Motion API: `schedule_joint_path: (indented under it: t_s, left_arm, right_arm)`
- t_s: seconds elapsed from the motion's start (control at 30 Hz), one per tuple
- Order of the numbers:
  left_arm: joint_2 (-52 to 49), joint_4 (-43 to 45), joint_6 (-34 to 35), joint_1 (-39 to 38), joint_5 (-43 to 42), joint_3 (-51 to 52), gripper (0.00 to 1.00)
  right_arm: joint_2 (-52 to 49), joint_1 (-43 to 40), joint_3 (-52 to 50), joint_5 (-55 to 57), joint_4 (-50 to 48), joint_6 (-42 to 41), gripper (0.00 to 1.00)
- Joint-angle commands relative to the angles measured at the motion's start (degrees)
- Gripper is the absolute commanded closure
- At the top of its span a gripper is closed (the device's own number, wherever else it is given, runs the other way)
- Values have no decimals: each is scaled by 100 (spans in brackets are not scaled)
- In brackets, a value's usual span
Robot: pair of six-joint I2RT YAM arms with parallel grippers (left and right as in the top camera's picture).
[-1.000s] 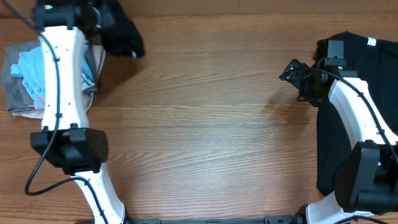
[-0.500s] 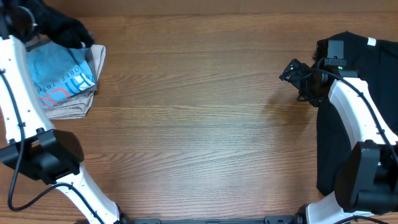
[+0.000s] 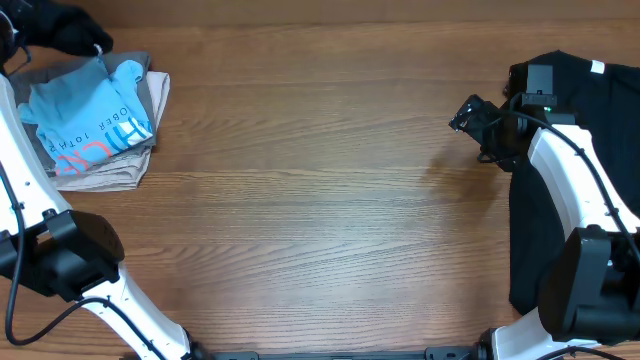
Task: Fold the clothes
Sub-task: 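Lift the black bundle and carry it left to the clothes stack, then lower the black bundle onto the top of the clothes stack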
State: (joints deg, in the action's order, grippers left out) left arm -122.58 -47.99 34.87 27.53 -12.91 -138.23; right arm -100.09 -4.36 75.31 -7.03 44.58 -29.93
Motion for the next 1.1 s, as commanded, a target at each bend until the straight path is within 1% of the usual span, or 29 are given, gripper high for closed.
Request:
schedule_joint_path:
  t_s: [0.0, 0.2, 0.47, 0.63, 0.87, 1.07]
  left_arm:
    - [-229, 214, 365, 20, -111, -9, 96]
    - [-638, 227, 387, 20, -111, -7, 96]
    - [-892, -330, 240, 22, -114, -4, 96]
    - [-887, -1110, 243, 22, -28, -7, 96]
    - [-887, -1982, 289, 70, 680, -7, 96]
    - [-887, -2601, 289, 216, 732, -7, 96]
  right_arm:
    - [17, -7, 4, 57, -33, 35, 0]
    - [17, -7, 4, 55, -33, 35, 0]
    - [17, -7, 2, 57, -33, 35, 0]
    - [17, -7, 2, 57, -33, 35, 0]
    - [17, -7, 2, 57, -33, 35, 0]
    - [17, -7, 2, 57, -33, 35, 0]
